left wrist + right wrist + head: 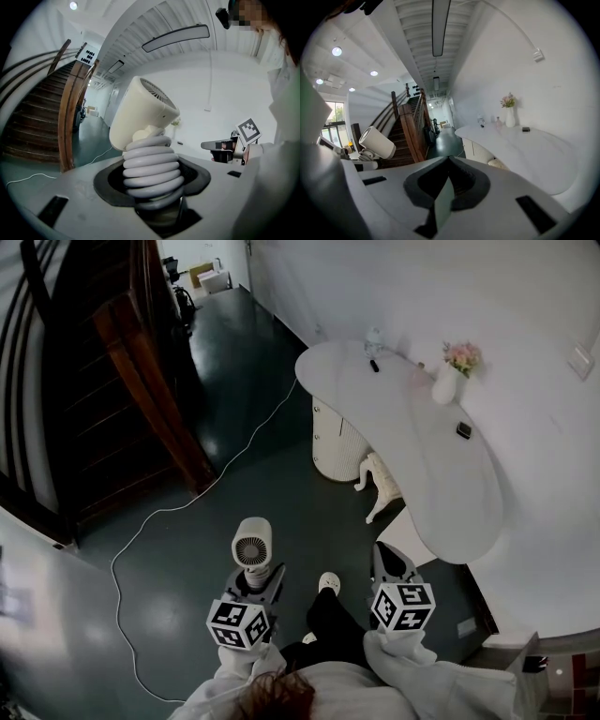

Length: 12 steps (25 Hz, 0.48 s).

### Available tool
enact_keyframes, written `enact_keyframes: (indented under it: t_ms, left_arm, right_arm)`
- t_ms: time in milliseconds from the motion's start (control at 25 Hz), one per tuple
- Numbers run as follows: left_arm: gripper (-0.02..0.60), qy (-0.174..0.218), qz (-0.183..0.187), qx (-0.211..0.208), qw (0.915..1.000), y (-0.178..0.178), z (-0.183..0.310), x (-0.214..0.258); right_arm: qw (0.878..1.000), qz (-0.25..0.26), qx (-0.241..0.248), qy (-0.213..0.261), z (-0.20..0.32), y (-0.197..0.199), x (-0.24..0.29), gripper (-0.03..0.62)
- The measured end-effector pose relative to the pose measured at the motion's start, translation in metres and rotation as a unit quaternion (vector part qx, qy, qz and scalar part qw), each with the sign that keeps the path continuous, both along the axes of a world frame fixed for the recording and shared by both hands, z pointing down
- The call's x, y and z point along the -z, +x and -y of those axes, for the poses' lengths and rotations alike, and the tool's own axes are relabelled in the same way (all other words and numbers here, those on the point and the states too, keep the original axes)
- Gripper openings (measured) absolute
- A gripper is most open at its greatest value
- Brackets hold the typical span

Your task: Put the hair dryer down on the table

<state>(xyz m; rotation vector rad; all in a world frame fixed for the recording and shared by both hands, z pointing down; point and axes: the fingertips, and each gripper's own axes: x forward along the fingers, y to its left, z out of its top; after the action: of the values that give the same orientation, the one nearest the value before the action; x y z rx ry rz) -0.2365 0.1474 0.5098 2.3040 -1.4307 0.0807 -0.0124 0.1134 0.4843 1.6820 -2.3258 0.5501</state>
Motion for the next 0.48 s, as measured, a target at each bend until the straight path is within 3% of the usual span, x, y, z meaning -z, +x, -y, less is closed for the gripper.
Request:
enact_keyframes:
  t_ms: [480]
  left_arm:
    - [0.225, -0.001, 0.000, 0.009, 1.0000, 0.013, 0.104, 0.003]
  right_arm:
    - [1.000, 0.003, 0.006, 0.002, 0.117, 0.014, 0.003, 0.049]
